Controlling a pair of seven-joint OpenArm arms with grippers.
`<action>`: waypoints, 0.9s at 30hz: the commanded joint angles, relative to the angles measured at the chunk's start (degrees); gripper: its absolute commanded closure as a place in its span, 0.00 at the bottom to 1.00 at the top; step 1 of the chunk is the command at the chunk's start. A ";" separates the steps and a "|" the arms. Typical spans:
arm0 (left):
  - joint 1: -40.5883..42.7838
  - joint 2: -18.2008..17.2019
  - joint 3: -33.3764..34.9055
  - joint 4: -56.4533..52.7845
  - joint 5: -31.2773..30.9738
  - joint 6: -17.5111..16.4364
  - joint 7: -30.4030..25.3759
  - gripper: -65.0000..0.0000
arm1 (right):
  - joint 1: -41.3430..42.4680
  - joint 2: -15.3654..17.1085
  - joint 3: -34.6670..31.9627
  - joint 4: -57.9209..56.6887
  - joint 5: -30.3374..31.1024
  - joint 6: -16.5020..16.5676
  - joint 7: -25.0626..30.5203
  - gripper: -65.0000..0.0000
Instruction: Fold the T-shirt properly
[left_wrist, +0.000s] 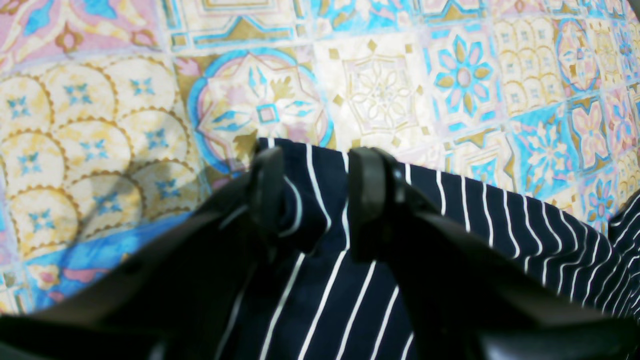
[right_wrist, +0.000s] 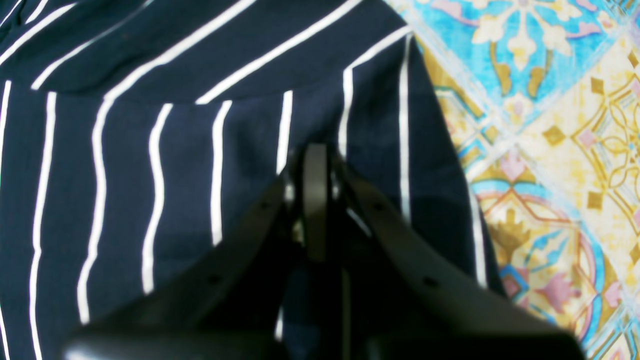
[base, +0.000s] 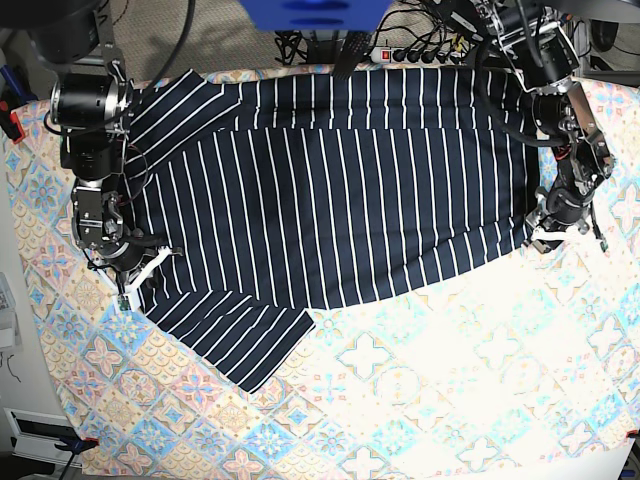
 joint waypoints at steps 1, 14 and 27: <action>-0.69 -0.82 -0.11 0.94 -0.25 -0.17 -0.75 0.66 | 1.67 0.83 0.21 0.81 0.72 0.13 1.11 0.99; -0.16 -0.82 -0.73 -4.60 -0.34 -0.08 -3.30 0.66 | 1.67 0.83 0.30 0.81 0.72 0.13 1.11 0.99; -4.38 -0.73 -0.46 -11.02 -0.25 -0.17 -3.21 0.85 | 1.67 0.83 0.65 0.90 0.72 0.13 1.19 0.99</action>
